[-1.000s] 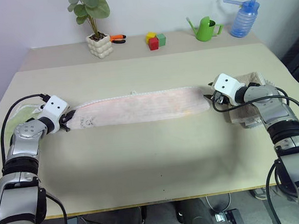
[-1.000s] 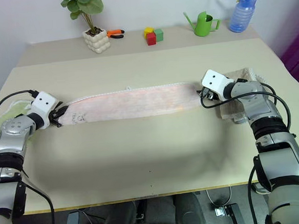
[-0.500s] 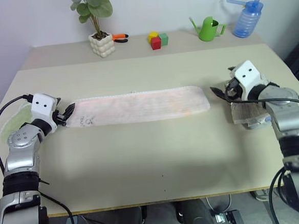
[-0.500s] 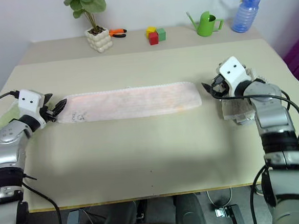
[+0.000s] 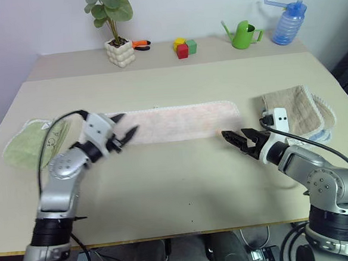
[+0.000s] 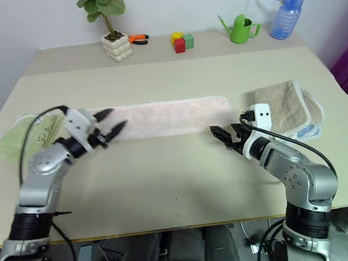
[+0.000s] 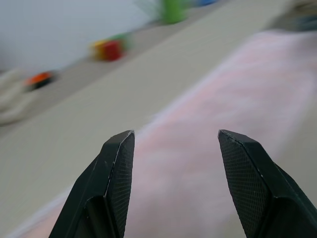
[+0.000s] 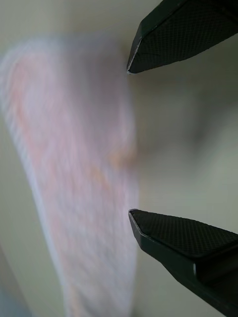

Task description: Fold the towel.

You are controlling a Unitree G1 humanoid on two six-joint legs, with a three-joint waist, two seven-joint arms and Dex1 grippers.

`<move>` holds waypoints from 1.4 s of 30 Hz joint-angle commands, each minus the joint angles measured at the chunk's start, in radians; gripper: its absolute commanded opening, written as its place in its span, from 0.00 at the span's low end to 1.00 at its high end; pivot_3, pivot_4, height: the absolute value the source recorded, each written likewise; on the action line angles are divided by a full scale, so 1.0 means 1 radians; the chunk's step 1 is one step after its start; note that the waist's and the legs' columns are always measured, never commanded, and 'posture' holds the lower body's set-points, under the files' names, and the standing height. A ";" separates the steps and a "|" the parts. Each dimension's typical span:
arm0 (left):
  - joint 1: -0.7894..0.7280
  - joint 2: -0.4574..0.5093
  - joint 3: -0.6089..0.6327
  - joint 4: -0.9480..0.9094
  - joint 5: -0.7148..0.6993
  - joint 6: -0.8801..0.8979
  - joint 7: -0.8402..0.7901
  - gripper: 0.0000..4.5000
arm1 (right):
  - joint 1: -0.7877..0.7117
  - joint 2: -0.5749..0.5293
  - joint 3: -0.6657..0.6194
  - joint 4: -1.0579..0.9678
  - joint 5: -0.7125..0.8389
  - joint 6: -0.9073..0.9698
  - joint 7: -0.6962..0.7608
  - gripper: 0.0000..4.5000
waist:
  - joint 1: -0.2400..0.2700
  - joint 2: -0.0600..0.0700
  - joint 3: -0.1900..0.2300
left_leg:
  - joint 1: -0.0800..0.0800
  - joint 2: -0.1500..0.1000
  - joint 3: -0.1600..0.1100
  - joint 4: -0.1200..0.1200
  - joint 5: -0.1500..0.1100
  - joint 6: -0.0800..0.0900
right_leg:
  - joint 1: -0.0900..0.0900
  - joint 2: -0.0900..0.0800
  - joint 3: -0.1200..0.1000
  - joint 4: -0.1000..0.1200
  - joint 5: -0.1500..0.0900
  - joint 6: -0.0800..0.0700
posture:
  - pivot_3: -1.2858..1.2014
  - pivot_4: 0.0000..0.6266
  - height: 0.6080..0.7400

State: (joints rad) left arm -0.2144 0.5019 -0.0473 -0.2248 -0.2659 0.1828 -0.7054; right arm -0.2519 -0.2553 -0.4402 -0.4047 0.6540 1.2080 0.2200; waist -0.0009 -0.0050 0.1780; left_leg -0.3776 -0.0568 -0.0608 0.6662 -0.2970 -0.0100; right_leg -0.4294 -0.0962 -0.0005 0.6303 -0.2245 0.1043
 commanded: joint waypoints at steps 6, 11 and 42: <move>0.023 -0.016 -0.091 -0.107 0.001 0.045 -0.031 0.61 | -0.104 0.142 -0.094 0.098 0.036 0.026 -0.165 0.99 | -0.014 0.001 -0.001 | 0.002 0.001 0.000 0.000 0.000 0.000 | 0.001 0.002 0.000 0.001 0.000 0.000 | 0.52 0.24 0.93; 0.025 -0.007 -0.079 -0.100 -0.001 0.042 -0.037 0.61 | -0.215 0.179 -0.100 0.271 0.013 -0.071 -0.200 0.93 | -0.017 0.001 -0.001 | 0.003 0.001 0.001 0.000 0.000 0.000 | 0.002 0.002 0.000 0.001 0.000 0.000 | 0.52 0.24 0.93; 0.051 -0.025 -0.115 -0.102 0.045 0.019 -0.021 0.61 | -0.296 -0.282 0.653 0.054 -0.310 -0.395 0.190 0.00 | -0.015 0.002 0.000 | 0.002 0.002 0.000 -0.001 0.000 0.001 | 0.002 0.004 0.000 -0.001 -0.001 0.000 | 0.52 0.24 0.93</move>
State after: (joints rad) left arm -0.1636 0.4793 -0.1606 -0.3070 -0.2266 0.2234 -0.7241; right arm -0.5237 -0.5611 0.1725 -0.3393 0.3717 0.8475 0.4011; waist -0.0164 -0.0034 0.1780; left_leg -0.3756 -0.0548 -0.0605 0.6656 -0.2972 -0.0091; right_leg -0.4272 -0.0923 -0.0006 0.6287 -0.2250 0.1044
